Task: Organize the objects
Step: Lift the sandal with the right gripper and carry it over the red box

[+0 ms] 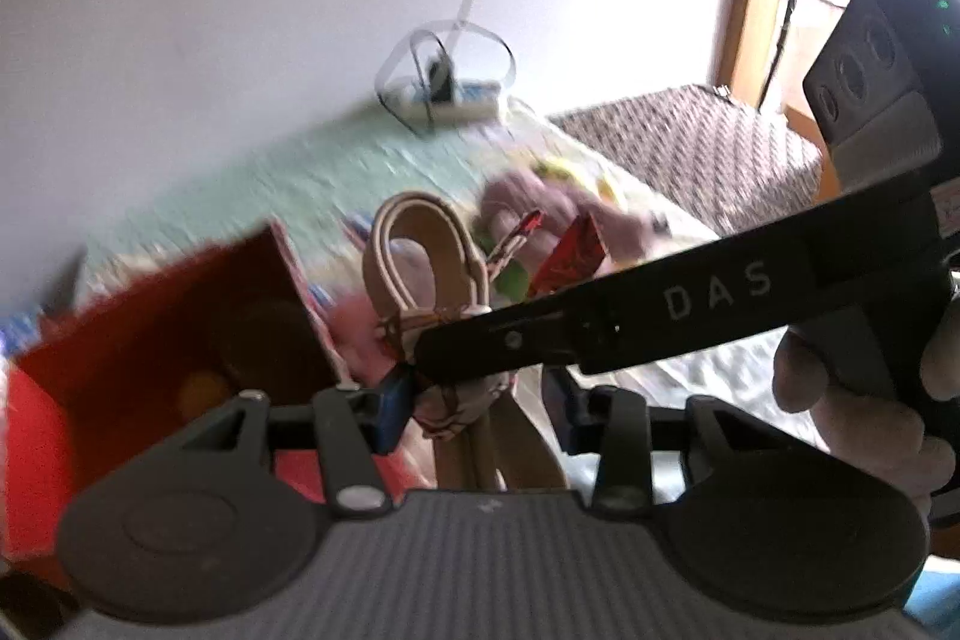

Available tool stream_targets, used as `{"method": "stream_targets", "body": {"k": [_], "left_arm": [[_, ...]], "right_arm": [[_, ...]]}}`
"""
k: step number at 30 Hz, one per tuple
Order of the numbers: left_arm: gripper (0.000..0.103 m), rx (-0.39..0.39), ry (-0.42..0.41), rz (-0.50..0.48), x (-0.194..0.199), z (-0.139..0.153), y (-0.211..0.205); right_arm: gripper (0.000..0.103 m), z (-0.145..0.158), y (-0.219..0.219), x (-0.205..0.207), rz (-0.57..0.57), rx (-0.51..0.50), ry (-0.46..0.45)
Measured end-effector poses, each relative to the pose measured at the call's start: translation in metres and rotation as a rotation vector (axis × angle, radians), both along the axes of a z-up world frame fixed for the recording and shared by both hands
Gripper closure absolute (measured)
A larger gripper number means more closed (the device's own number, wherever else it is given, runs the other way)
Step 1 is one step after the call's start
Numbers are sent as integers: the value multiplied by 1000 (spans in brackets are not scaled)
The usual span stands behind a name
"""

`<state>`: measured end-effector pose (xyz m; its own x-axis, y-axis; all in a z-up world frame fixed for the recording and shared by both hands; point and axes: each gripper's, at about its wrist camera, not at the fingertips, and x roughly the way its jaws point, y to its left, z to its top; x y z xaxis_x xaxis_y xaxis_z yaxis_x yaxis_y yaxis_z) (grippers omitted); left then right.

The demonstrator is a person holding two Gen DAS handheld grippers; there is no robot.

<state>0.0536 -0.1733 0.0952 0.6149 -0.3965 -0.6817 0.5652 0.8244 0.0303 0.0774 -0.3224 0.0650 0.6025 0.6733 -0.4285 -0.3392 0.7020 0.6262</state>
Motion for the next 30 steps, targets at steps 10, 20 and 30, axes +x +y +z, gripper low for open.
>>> {"method": "stream_targets", "body": {"k": [10, 20, 30], "left_arm": [[62, -11, -101, 123, 37, 46, 77], [62, 3, 14, 220, 104, 7, 142], [62, 24, 212, 246, 146, -50, 170]], "right_arm": [[73, 25, 91, 71, 115, -48, -64], [73, -13, 154, 122, 174, -124, 34], [73, -63, 171, 158, 217, -151, 228]]}}
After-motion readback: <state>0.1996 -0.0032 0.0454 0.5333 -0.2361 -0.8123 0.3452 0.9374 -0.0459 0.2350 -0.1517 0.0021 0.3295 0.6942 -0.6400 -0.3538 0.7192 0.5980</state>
